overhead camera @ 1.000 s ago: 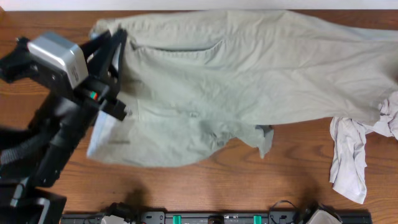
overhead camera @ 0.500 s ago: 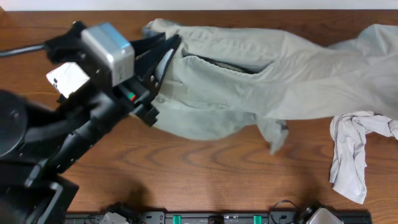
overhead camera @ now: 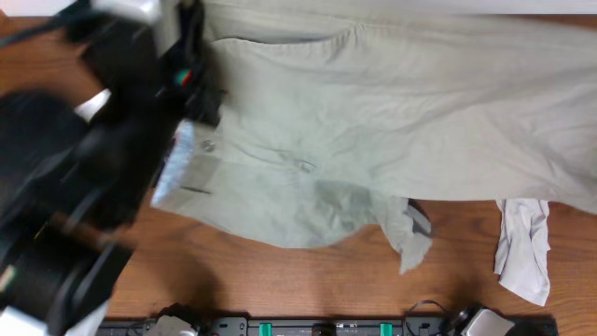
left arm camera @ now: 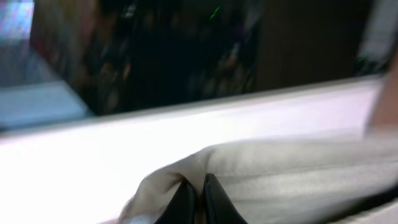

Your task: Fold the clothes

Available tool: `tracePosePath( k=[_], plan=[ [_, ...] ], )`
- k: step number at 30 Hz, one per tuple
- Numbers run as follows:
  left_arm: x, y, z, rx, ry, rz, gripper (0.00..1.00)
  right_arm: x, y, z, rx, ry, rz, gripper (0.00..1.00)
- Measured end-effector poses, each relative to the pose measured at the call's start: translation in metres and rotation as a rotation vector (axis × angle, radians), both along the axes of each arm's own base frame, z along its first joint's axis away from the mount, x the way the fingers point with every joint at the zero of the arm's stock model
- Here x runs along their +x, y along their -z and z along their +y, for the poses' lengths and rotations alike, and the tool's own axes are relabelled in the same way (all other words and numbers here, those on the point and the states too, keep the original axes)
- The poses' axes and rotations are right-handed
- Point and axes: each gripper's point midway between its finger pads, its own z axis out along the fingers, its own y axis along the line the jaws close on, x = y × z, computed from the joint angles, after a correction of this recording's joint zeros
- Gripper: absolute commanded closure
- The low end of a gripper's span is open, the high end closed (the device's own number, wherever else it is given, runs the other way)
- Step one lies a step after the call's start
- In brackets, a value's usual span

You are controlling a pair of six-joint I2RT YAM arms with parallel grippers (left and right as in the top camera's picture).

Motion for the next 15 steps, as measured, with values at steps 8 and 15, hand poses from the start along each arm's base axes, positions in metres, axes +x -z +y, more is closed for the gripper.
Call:
tracePosePath(
  k=[8, 15],
  plan=[
    [0.149, 0.157, -0.027, 0.13, -0.079, 0.379, 0.94, 0.087, 0.086, -0.019, 0.135, -0.133, 0.218, 0.99],
    [0.239, 0.259, -0.034, 0.197, -0.089, 0.461, 0.63, 0.184, 0.17, -0.019, 0.123, -0.239, 0.317, 0.64]
  ],
)
